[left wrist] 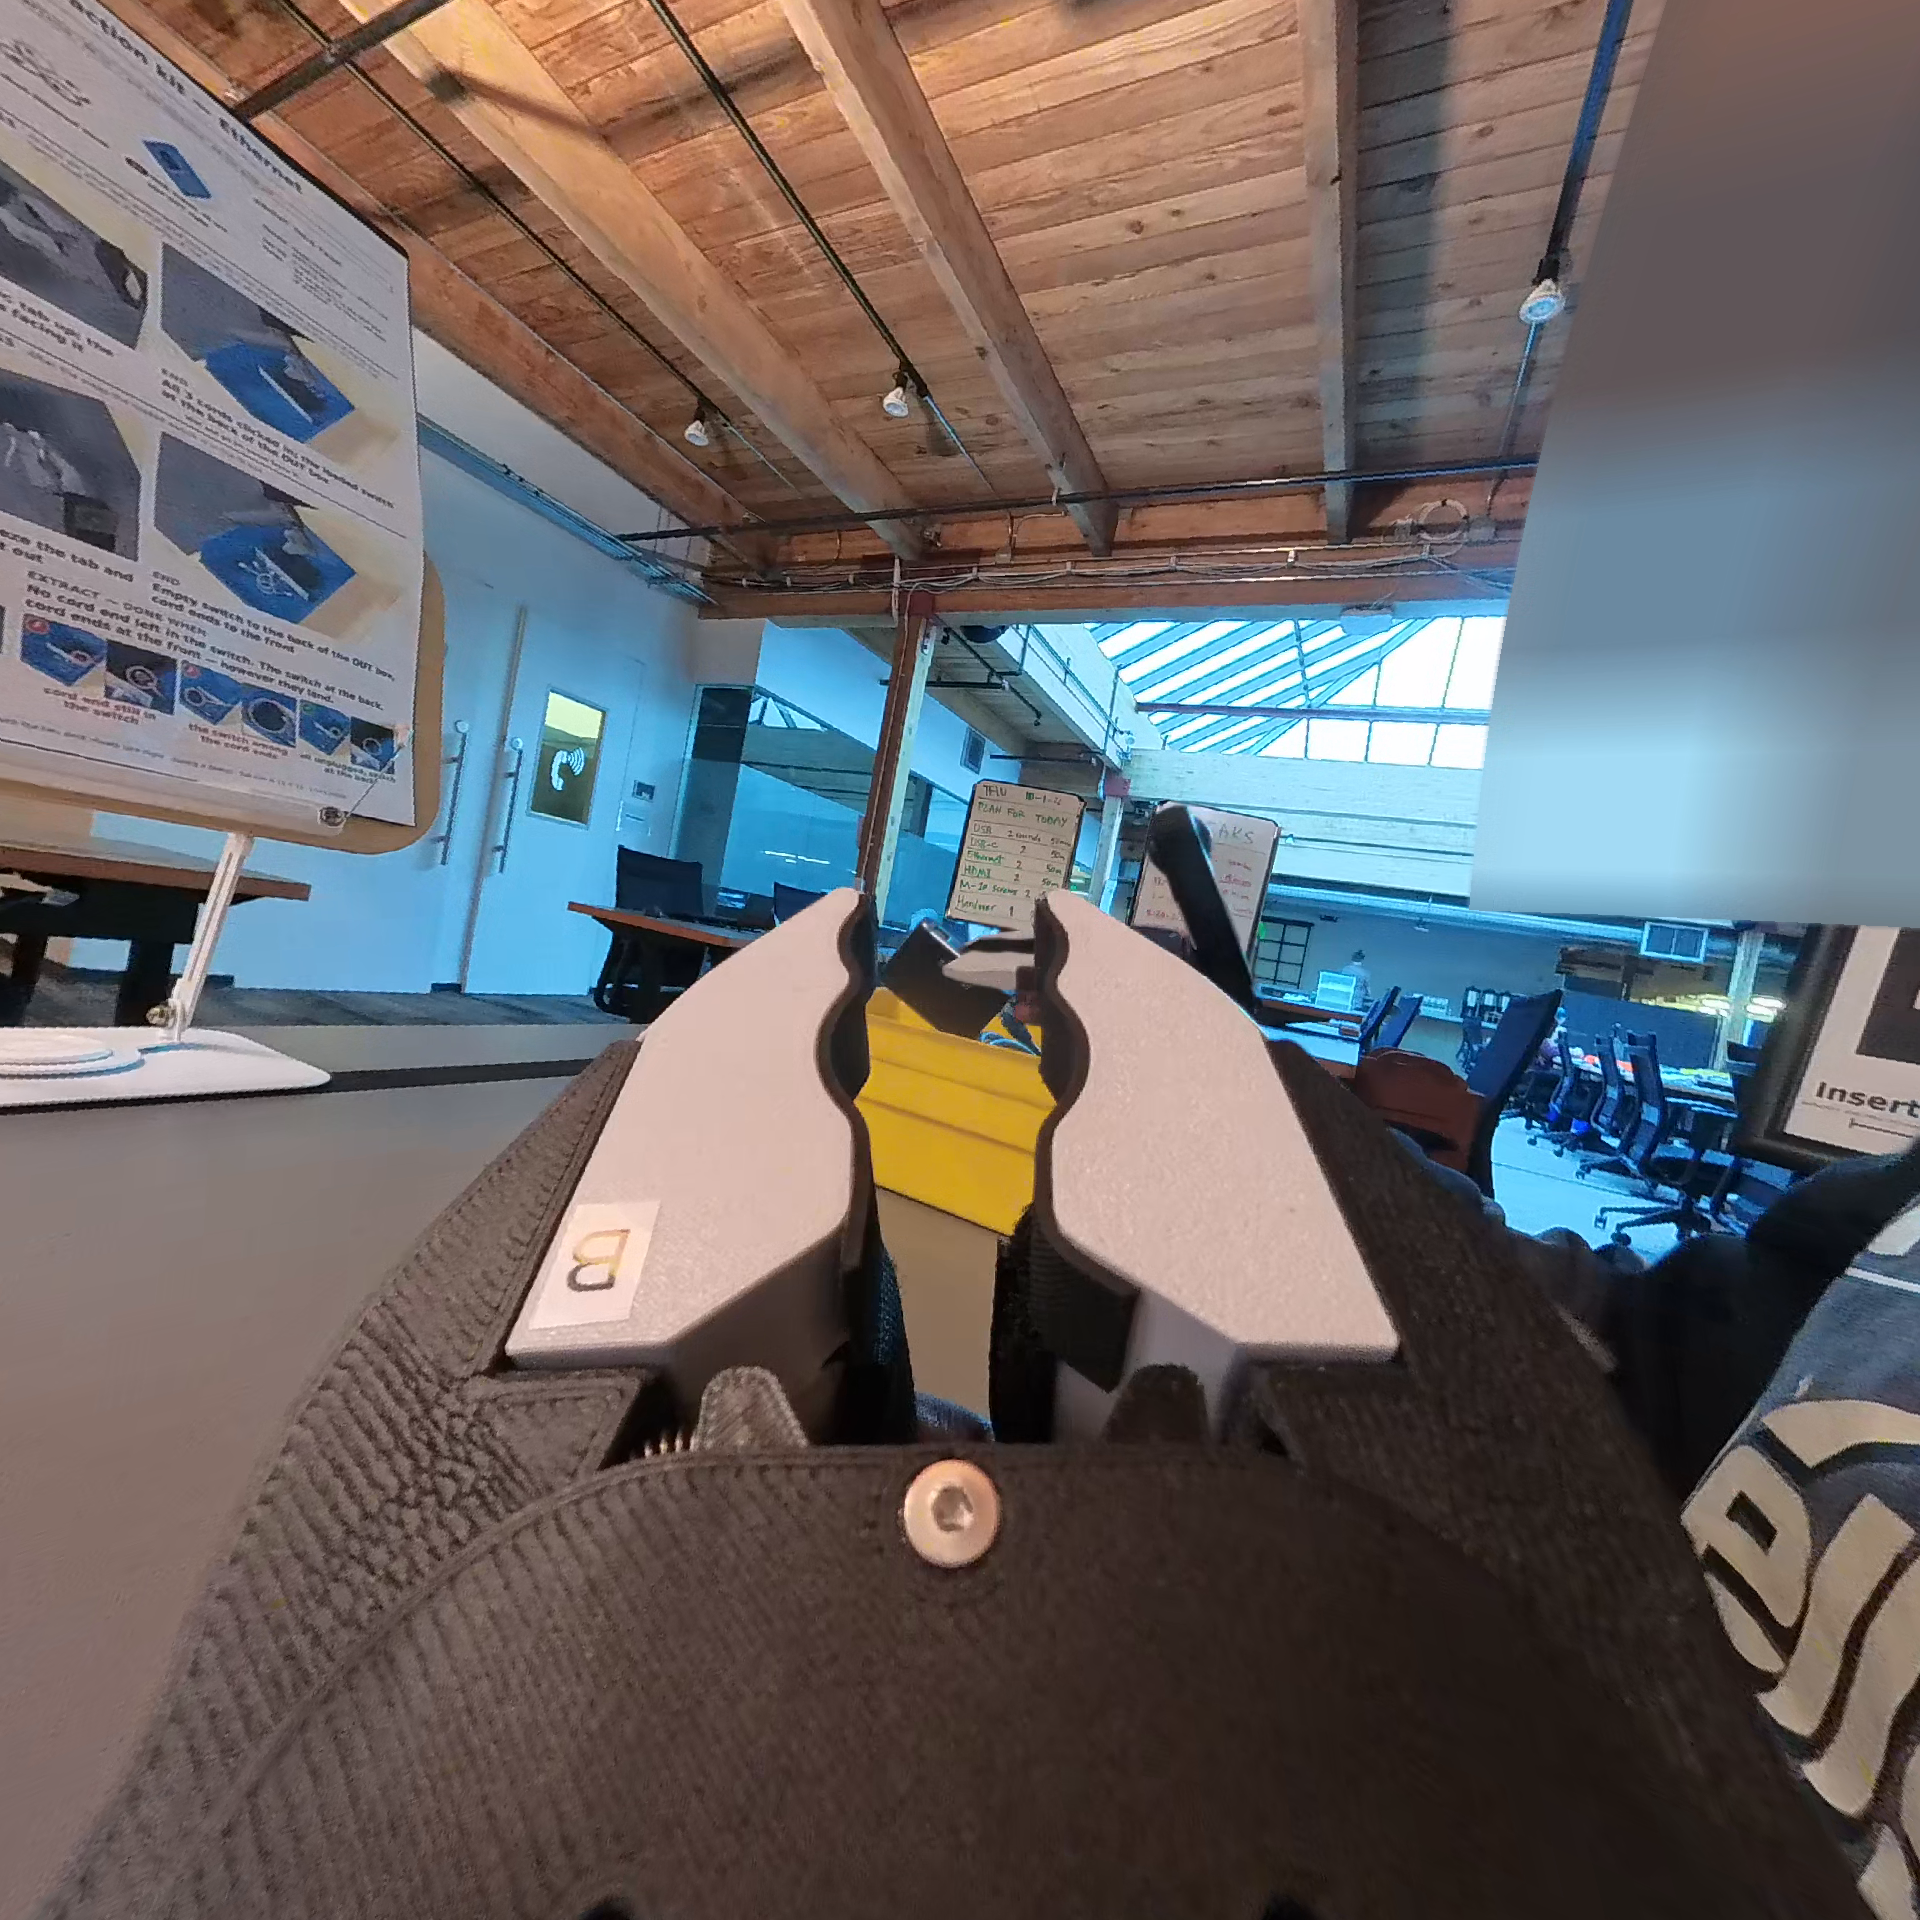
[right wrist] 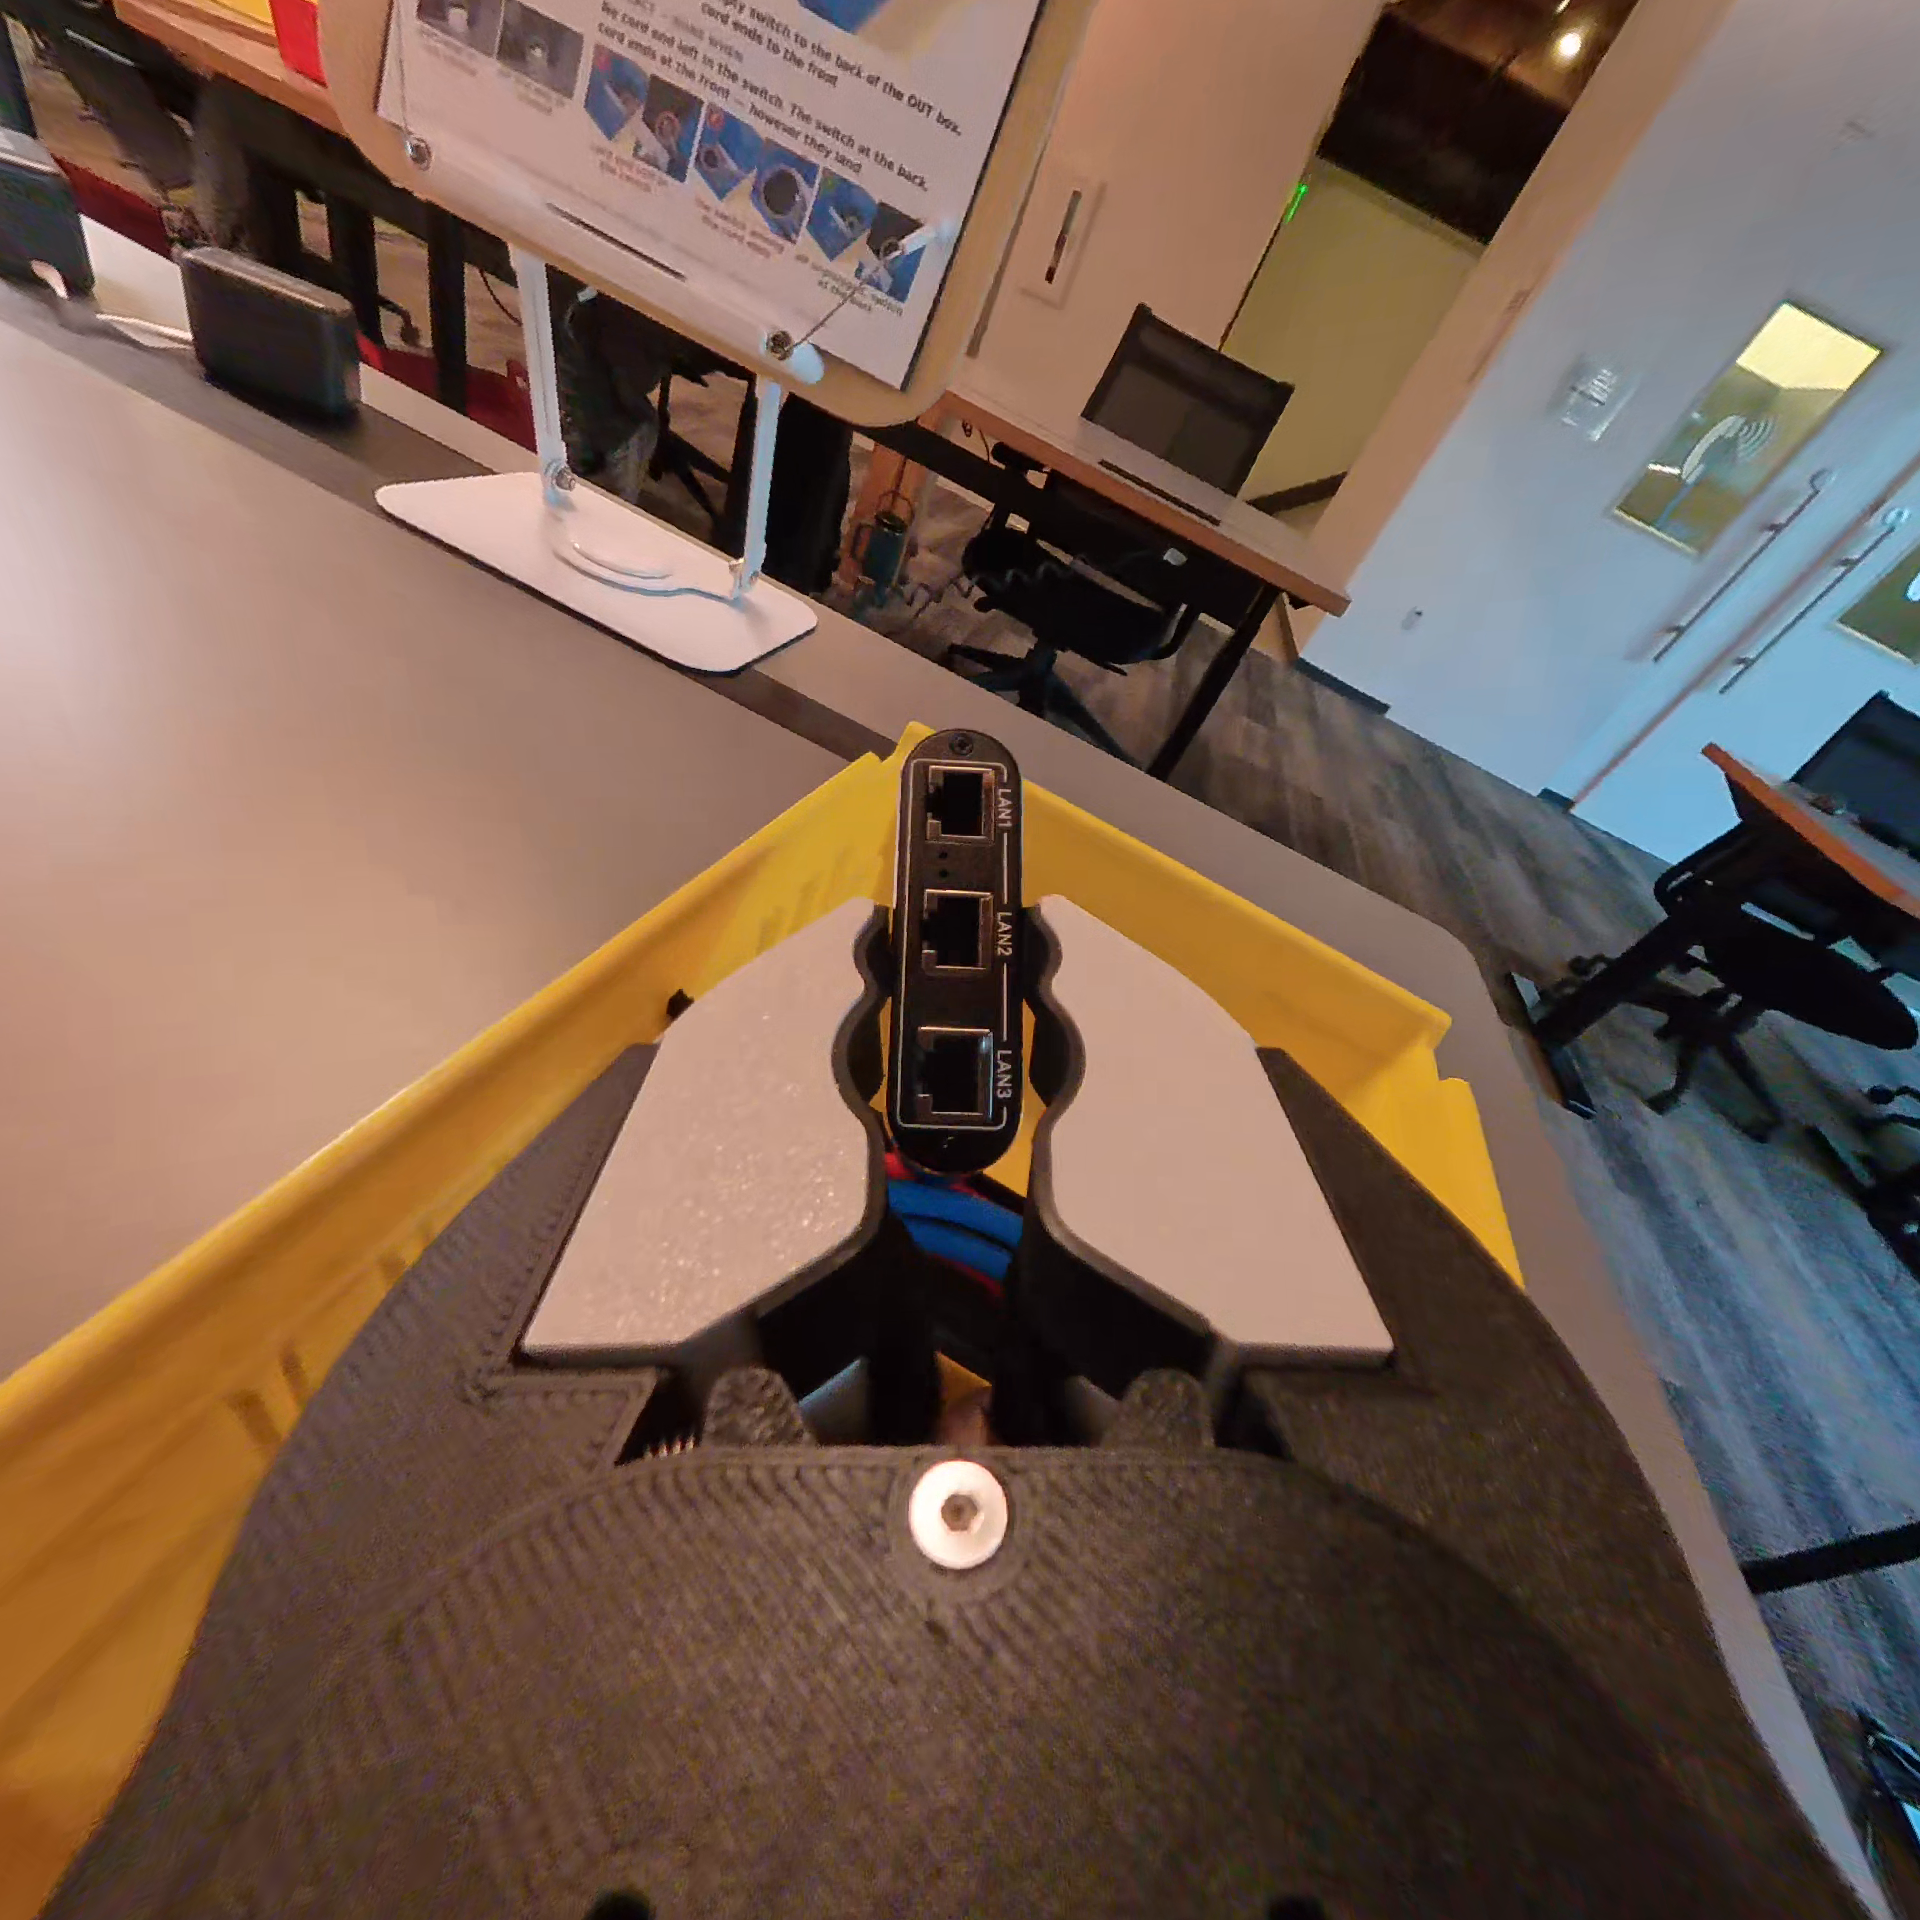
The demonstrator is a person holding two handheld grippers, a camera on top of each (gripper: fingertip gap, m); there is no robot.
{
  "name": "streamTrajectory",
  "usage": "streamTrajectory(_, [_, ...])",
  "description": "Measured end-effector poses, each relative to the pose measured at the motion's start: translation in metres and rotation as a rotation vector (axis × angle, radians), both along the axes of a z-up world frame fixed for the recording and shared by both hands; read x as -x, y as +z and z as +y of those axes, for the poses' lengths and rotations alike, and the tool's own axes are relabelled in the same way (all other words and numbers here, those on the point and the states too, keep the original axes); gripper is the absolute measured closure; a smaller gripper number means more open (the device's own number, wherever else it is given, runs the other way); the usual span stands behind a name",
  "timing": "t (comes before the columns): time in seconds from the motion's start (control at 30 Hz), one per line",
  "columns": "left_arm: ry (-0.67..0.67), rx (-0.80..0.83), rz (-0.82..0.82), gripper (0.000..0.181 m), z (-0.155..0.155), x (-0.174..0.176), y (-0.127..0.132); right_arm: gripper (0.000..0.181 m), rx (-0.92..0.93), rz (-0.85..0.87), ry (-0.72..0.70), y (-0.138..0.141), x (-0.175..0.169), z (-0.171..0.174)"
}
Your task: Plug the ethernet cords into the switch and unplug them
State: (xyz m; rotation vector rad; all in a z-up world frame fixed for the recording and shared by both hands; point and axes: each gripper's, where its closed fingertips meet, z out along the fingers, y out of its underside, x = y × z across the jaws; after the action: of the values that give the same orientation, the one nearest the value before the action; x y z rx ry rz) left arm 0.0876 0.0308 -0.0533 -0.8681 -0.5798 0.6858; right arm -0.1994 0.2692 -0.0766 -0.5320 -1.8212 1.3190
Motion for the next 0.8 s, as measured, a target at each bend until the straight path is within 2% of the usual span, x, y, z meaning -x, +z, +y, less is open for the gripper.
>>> streamTrajectory(0.1, [0.002,0.005,0.002,0.153,0.001,0.000,0.000,0.158,-0.009,-0.013,-0.007,-0.006,0.008,-0.003])
streamTrajectory(0.27, [-0.001,0.005,-0.004,0.153,0.001,0.001,-0.001,0.157,0.001,0.030,0.011,0.004,0.012,-0.016])
streamTrajectory(0.4, [0.000,0.008,-0.005,0.153,0.001,0.001,-0.001,0.158,-0.090,0.005,0.011,-0.011,0.019,-0.025])
streamTrajectory(0.5, [-0.004,0.004,-0.015,0.153,0.001,0.003,-0.001,0.158,-0.171,-0.007,-0.002,0.000,0.030,-0.027])
streamTrajectory(0.63, [-0.005,0.003,-0.022,0.153,0.001,0.005,-0.002,0.158,-0.237,-0.242,-0.015,-0.001,0.057,-0.032])
streamTrajectory(0.7, [-0.008,0.005,-0.026,0.153,0.001,0.005,-0.002,0.158,-0.259,-0.347,-0.031,-0.011,0.068,-0.036])
streamTrajectory(0.8, [-0.008,0.001,-0.023,0.153,0.001,0.005,-0.002,0.158,-0.318,-0.411,-0.095,-0.037,0.080,-0.033])
